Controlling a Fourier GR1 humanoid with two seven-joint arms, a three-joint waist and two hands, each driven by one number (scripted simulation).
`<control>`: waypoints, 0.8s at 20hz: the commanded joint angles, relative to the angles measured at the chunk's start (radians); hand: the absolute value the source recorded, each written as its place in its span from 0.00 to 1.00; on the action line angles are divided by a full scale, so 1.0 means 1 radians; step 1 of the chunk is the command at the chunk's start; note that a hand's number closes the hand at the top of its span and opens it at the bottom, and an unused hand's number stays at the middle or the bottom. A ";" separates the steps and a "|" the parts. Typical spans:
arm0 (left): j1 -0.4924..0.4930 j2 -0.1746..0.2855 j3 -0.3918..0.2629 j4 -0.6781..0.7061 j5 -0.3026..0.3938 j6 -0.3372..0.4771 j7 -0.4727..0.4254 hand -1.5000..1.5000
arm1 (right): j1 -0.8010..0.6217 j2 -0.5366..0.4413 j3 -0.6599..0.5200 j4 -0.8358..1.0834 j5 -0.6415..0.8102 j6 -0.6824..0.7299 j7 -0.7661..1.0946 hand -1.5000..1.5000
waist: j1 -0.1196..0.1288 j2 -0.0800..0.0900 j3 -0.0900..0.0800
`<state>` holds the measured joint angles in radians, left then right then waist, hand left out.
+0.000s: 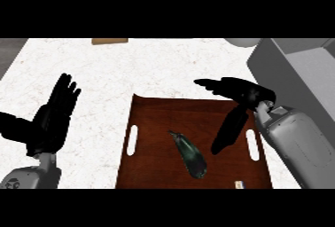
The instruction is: Pick the eggplant from the tray and place it in the cardboard box
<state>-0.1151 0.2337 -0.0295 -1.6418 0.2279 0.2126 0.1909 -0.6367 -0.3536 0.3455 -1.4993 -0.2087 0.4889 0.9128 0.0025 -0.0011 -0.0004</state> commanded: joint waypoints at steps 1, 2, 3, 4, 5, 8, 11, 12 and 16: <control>0.059 -0.006 -0.015 -0.094 -0.016 0.005 0.043 0.50 | 0.009 0.092 0.026 0.009 0.026 -0.028 0.098 0.00 | 0.005 -0.001 0.000; -0.025 -0.015 0.010 -0.041 -0.011 0.011 0.056 0.50 | 0.019 0.063 0.000 0.022 0.047 0.026 0.053 0.00 | 0.000 0.001 0.000; -0.003 -0.033 0.015 0.060 -0.016 -0.026 -0.057 0.50 | 0.001 0.076 0.008 0.055 0.064 0.031 0.040 0.00 | 0.001 0.002 0.000; 0.019 -0.026 -0.002 -0.014 -0.028 -0.017 -0.019 0.50 | 0.070 0.097 0.050 -0.006 0.106 -0.017 0.048 0.00 | 0.000 0.000 0.000; -0.027 -0.035 0.005 0.020 -0.035 -0.006 0.004 0.50 | 0.030 0.088 0.003 -0.006 0.068 0.024 0.100 0.00 | -0.002 0.000 0.000; 0.047 -0.003 0.025 -0.101 -0.012 -0.029 0.059 0.50 | 0.056 0.133 0.036 -0.011 0.146 -0.031 0.088 0.00 | 0.003 -0.001 0.000; -0.003 -0.033 0.036 -0.016 -0.042 -0.021 0.022 0.50 | 0.161 0.140 0.045 -0.068 0.237 -0.042 -0.012 0.00 | -0.003 0.000 0.000; 0.029 -0.031 0.055 0.026 -0.009 -0.075 -0.044 0.50 | 0.081 0.151 0.009 -0.038 0.192 -0.011 0.089 0.00 | -0.001 0.001 0.000; 0.006 -0.048 0.053 0.023 -0.027 -0.071 -0.021 0.50 | 0.155 0.149 -0.003 -0.045 0.214 0.023 0.040 0.00 | -0.002 0.001 0.000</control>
<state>-0.1050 0.1985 0.0089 -1.6547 0.1979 0.1666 0.2007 -0.5244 -0.2076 0.3549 -1.5271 -0.0153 0.4679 0.9157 0.0019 -0.0007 -0.0002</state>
